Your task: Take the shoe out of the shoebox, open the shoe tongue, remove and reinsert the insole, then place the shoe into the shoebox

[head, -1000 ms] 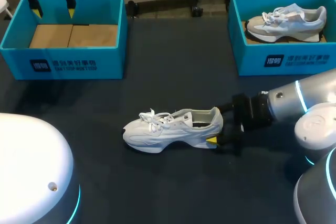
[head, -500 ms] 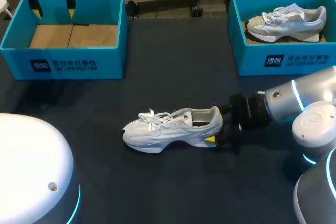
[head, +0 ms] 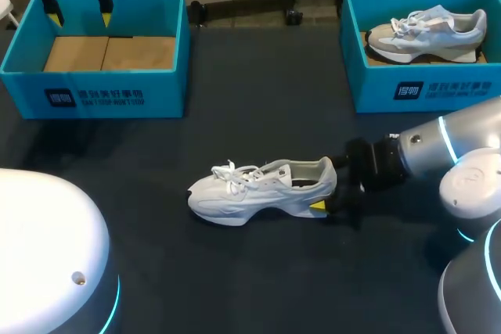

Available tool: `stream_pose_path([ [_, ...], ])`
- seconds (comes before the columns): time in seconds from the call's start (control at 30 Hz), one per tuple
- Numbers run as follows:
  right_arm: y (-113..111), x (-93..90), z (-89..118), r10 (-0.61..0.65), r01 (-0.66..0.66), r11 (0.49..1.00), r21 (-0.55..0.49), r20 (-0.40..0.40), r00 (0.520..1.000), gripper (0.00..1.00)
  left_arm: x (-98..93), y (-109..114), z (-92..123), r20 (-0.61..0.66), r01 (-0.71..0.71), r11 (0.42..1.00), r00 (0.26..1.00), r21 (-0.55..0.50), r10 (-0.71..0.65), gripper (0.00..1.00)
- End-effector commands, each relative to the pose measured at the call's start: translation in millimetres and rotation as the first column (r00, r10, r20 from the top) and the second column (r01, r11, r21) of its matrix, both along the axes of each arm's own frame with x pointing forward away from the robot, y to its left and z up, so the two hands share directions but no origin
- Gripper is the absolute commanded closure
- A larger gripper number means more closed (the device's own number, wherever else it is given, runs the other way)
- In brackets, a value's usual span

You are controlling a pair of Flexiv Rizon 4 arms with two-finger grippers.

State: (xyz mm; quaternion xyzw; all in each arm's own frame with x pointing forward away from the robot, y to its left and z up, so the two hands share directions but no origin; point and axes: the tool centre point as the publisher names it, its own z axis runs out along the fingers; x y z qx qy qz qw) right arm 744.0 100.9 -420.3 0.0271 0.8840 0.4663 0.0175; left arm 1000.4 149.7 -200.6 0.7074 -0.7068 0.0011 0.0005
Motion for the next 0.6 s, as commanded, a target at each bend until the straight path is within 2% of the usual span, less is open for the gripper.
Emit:
stream_pose_path([
  [0.03, -8.5, -1.1, 4.4, 0.007, -0.007, 1.000, -0.011, -0.005, 1.000, 1.00, -0.2, 0.1, 0.2, 0.000, 0.000, 1.000, 1.000, 0.001, 0.000, 0.00],
  [0.6, -9.9, -0.3, -1.6, 0.015, -0.015, 1.000, 0.006, -0.015, 1.000, 1.00, -0.2, 0.1, 0.2, 0.000, 0.000, 1.000, 1.000, 0.001, 0.000, 0.00],
])
